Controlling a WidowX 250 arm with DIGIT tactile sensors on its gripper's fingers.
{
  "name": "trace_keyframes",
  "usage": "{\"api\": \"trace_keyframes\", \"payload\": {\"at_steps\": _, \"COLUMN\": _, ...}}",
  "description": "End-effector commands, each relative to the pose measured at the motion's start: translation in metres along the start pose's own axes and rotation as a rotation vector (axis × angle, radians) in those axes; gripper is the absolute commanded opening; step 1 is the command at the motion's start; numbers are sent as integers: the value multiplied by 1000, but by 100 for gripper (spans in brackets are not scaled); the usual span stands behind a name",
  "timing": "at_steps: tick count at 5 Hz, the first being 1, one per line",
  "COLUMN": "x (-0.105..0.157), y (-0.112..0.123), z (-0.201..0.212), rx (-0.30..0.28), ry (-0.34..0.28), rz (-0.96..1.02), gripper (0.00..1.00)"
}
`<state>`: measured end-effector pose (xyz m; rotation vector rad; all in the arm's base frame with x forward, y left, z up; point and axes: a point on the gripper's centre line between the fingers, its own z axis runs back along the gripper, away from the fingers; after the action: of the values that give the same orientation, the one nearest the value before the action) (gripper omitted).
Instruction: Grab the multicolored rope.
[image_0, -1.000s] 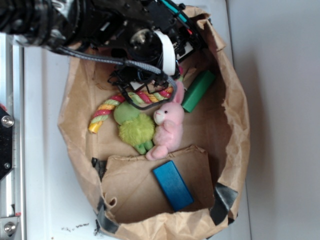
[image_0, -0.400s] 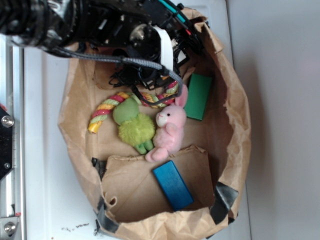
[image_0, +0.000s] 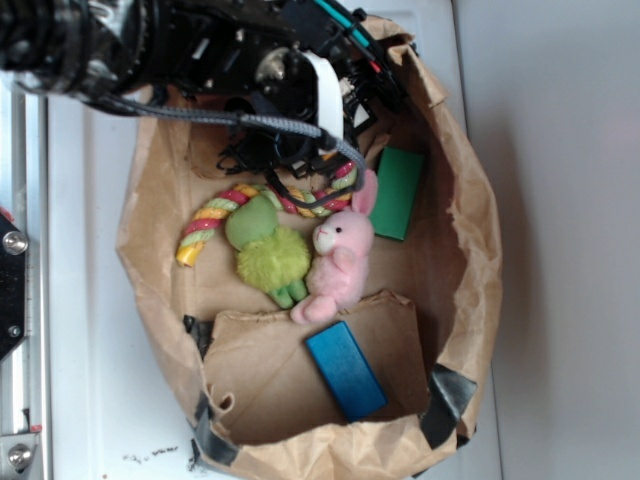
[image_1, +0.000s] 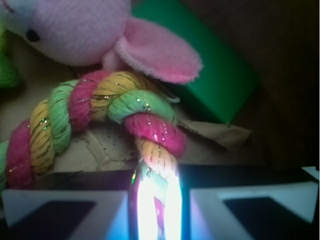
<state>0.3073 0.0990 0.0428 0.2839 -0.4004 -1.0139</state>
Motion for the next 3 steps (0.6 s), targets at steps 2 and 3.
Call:
{"api": "trace_keyframes", "payload": {"at_steps": 2, "x": 3, "y": 21, "z": 35, "rx": -10, "ry": 6, "rz": 175, "gripper": 0}}
{"api": "trace_keyframes", "payload": {"at_steps": 3, "x": 0, "y": 32, "z": 41, "rx": -15, "ry": 0, "rz": 219, "gripper": 0}}
